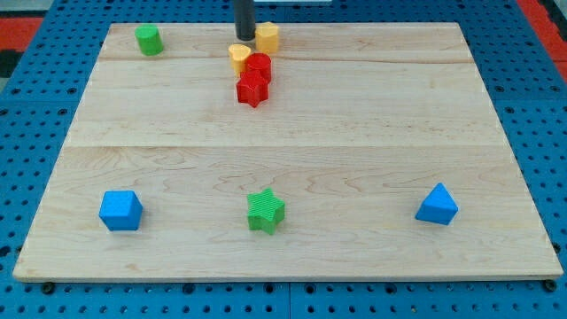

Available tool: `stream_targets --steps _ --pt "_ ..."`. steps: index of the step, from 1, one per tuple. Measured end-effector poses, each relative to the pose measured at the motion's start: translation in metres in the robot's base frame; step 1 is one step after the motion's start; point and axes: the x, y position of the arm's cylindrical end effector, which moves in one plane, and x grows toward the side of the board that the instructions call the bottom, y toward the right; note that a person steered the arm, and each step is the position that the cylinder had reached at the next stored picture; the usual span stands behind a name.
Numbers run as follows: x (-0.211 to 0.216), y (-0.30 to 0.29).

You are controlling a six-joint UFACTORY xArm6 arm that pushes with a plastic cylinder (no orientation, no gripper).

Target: Slide yellow hexagon towards top right

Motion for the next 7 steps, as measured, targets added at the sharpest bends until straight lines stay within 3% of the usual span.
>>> stream_targets --steps 2,7 --pt "0.001 0.071" --pt "0.031 0.130"
